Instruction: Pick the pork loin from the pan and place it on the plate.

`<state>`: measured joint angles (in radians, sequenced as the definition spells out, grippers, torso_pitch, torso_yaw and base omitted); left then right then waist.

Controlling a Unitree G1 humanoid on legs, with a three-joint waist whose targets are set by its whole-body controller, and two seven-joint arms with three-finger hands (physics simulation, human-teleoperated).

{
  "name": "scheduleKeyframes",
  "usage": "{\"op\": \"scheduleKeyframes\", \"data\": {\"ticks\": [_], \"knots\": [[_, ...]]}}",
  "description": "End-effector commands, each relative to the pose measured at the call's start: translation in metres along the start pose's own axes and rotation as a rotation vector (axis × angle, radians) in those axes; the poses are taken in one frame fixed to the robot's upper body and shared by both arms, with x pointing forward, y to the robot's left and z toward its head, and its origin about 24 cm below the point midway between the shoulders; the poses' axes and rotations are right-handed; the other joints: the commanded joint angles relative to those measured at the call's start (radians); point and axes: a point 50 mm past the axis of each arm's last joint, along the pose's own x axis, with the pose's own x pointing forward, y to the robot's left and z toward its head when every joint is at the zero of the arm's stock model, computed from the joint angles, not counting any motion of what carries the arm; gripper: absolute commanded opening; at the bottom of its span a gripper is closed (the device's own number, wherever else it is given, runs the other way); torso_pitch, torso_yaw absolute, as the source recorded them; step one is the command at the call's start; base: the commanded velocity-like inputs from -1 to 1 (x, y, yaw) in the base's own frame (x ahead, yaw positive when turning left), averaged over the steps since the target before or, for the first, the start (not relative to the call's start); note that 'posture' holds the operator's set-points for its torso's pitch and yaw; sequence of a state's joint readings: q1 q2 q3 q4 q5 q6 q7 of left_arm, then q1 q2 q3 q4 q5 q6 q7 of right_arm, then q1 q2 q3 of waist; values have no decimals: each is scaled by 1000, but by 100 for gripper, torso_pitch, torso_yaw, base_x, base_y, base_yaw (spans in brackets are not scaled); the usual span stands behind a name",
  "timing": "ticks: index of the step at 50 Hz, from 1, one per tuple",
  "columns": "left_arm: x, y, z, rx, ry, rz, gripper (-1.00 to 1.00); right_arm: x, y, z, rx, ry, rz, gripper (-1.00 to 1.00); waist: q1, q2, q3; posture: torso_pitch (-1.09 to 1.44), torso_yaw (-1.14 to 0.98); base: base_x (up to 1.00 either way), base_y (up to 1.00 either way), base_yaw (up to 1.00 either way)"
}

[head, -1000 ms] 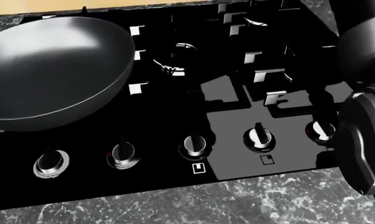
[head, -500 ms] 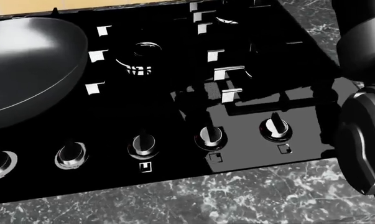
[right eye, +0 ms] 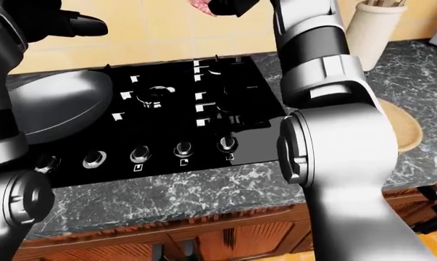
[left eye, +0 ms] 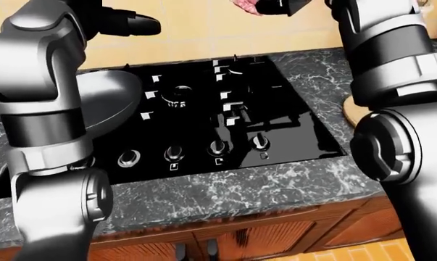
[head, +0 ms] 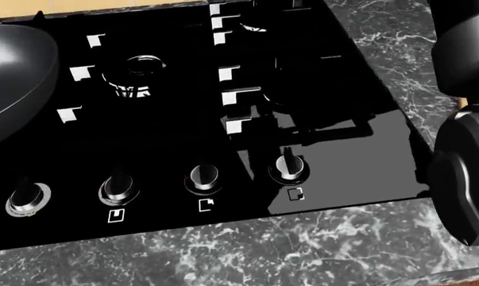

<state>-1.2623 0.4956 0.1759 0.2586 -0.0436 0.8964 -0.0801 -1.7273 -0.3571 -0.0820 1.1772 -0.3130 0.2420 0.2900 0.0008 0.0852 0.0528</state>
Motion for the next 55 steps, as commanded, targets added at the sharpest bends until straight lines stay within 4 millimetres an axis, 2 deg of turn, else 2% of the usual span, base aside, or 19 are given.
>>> {"op": "scheduleKeyframes", "data": {"ticks": [1,6,12,14,16,17,18,27,29,31,32,33,34,40,42,45,46,47,55], "knots": [[-4,6,17,0,-72,24,100,-6,-12,34,-10,-131,-45,-100,-3,22,-37,0,0,0,-23,0],[-4,7,18,-2,-74,26,100,-6,-11,36,-10,-134,-43,-100,-10,-4,-53,0,0,0,-23,0],[-3,4,18,0,-74,21,100,-6,-13,32,-7,-128,-47,-100,-5,-58,-40,0,0,0,-23,0],[-4,5,18,0,-74,23,100,-6,-13,33,-7,-129,-47,-100,1,-96,-42,0,0,0,-24,0],[-4,5,19,1,-76,23,100,-7,-14,33,-6,-130,-47,-100,3,-179,-59,0,0,0,-25,0],[-4,5,19,0,-76,23,100,-7,-14,34,-6,-130,-49,-100,4,-122,-41,0,0,0,-25,0],[-4,4,19,1,-76,21,100,-7,-14,33,-5,-129,-49,-100,7,-133,-46,0,0,0,-26,0],[-6,5,18,1,-75,21,100,-6,-12,36,-8,-133,-45,-100,9,-43,-34,0,0,0,-26,0],[-6,5,19,0,-76,22,100,-7,-13,37,-10,-134,-46,-100,4,-17,-35,0,0,0,-27,0],[-6,5,19,1,-76,21,100,-7,-13,37,-9,-134,-46,-100,-2,34,-48,0,0,0,-26,0],[-6,5,19,1,-76,21,100,-7,-13,37,-9,-134,-46,-100,0,-8,-41,0,0,0,-27,0],[-6,4,19,1,-77,20,100,-7,-12,37,-9,-134,-44,-100,-8,13,-47,0,0,0,-26,0],[-6,5,19,1,-77,20,100,-7,-12,36,-9,-134,-44,-100,-9,11,-52,0,0,0,-27,0],[-6,4,19,3,-77,20,100,-7,-13,37,-10,-133,-44,-100,-8,-38,-42,0,0,0,-27,0],[-6,4,20,4,-79,19,100,-7,-13,38,-10,-136,-44,-100,-4,-69,-41,0,0,0,-28,0],[-6,3,21,4,-80,18,100,-7,-13,38,-9,-136,-44,-100,12,-147,-61,0,0,0,-28,0],[-6,3,21,4,-81,18,100,-7,-13,38,-9,-136,-44,-100,2,-125,-45,0,0,0,-28,0],[-6,3,21,4,-81,18,100,-7,-13,39,-9,-138,-44,-100,6,-126,-41,0,0,0,-28,0],[-7,2,20,5,-80,15,100,-7,-13,38,-8,-137,-43,-100,9,-43,-31,0,0,0,-29,0]]}}
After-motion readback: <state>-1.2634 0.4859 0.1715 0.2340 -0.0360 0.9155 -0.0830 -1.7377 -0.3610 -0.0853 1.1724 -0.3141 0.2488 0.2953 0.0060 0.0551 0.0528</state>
